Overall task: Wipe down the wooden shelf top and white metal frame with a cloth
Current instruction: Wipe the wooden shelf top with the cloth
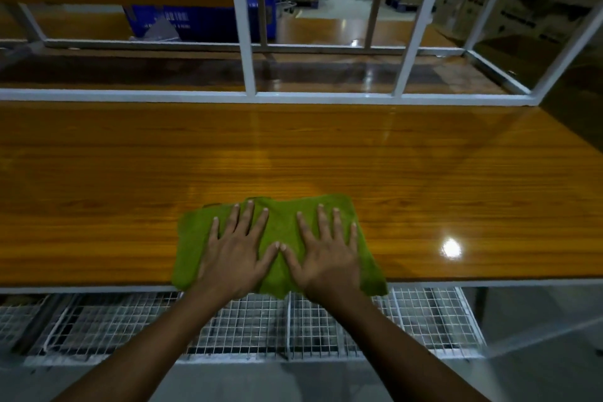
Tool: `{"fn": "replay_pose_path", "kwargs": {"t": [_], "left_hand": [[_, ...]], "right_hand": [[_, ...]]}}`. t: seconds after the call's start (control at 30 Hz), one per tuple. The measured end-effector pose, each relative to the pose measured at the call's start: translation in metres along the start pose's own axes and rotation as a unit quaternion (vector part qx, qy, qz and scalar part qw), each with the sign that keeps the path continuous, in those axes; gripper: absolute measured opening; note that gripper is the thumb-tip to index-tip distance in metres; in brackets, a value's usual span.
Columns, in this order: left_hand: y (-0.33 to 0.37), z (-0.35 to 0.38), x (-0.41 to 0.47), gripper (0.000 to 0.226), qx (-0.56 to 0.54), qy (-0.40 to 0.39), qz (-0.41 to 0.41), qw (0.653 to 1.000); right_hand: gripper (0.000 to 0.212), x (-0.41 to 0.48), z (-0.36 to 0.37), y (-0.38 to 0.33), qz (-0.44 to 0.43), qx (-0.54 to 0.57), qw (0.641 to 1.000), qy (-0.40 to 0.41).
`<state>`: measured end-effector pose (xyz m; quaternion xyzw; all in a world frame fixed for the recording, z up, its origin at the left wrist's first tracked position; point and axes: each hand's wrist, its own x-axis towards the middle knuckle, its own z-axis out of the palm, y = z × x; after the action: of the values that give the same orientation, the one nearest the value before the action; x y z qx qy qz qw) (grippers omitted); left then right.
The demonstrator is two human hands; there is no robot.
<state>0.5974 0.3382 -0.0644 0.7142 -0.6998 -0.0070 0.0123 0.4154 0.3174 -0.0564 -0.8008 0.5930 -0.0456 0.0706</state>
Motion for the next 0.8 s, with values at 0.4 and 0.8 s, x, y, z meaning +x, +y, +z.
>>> {"fn": "replay_pose_path", "kwargs": {"t": [0.4, 0.8], "left_hand": [[0.021, -0.001, 0.102, 0.067, -0.022, -0.016, -0.034, 0.999], [0.106, -0.006, 0.017, 0.083, -0.022, -0.024, 0.0, 0.999]], "right_hand": [[0.066, 0.09, -0.006, 0.014, 0.002, -0.002, 1.0, -0.017], [0.067, -0.017, -0.011, 0.075, 0.029, 0.019, 0.999, 0.034]]}}
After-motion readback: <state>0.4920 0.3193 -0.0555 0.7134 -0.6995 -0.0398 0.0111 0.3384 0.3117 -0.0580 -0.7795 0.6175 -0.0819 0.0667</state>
